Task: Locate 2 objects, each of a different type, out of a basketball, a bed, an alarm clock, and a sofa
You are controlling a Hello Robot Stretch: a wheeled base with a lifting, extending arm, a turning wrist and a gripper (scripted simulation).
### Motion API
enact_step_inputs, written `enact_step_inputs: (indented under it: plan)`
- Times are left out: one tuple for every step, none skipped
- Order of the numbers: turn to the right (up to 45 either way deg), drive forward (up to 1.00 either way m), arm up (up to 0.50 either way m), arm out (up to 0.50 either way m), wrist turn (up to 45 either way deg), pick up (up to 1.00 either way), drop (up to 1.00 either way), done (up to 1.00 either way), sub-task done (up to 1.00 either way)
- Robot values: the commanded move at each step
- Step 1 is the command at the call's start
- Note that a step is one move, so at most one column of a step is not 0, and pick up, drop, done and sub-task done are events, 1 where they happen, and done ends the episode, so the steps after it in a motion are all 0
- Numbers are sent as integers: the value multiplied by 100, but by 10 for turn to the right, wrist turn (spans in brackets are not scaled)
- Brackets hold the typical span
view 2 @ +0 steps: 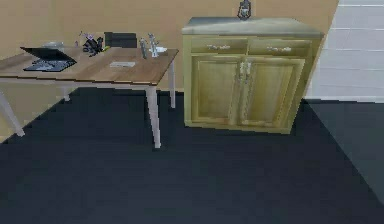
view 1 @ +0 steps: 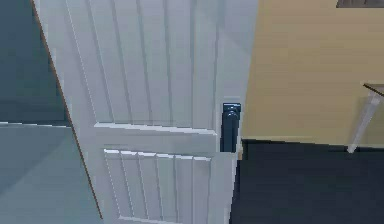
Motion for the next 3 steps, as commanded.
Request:
enact_step_inputs:
  plan:
    - [0,10,0,0,0,0,0,0,0]
    - [-450,0,0,0,0,0,0,0,0]
    - [-30,0,0,0,0,0,0,0,0]
